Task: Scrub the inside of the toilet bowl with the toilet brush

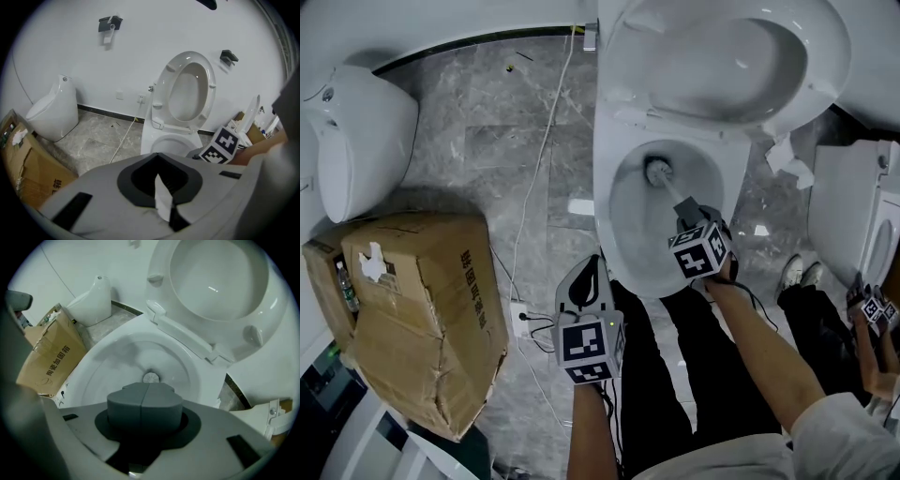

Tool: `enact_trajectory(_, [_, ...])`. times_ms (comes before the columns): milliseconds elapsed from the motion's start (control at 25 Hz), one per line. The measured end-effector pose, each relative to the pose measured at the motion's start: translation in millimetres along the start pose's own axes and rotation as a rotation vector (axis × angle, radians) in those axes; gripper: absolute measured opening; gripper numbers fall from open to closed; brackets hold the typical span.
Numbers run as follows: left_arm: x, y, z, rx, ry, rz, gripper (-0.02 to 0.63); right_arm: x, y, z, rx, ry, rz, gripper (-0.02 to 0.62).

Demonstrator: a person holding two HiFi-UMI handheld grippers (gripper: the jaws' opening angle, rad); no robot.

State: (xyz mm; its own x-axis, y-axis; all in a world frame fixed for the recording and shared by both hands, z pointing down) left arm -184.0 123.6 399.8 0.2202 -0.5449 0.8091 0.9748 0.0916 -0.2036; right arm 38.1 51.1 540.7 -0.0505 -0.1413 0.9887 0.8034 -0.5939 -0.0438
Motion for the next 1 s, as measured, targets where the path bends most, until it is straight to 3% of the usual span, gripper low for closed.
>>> enact_trajectory(360, [-10.3, 3.4, -0.1, -0.043, 0.010, -0.049, 0.021, -19.3, -16.2, 29.1, -0.011, 0.088, -0.039, 0.172])
enact_trajectory(760, [-9.2, 19.4, 12.0, -0.070, 0.014, -0.035, 0.021, -20.2, -3.0, 0.6, -0.075, 0.142, -0.008, 0.170])
enact_trajectory(1000, [-26.8, 15.4, 14.6, -0.085, 0.030, -0.062, 0.021, -26.1, 14.3, -7.0, -0.016, 0.164, 0.019, 0.170])
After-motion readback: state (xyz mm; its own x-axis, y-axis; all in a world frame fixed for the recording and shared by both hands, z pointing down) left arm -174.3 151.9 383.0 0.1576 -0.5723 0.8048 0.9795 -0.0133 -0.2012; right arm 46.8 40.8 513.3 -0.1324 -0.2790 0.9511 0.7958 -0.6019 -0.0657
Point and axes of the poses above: the fingertips, and each gripper's own axes: x forward along the fingers, y to its right, z out of its underside, the point moved 10 cm from there along -x, backward along the fingers, and after that the axes turned 2 degrees about -y, right-handed, at the moved point
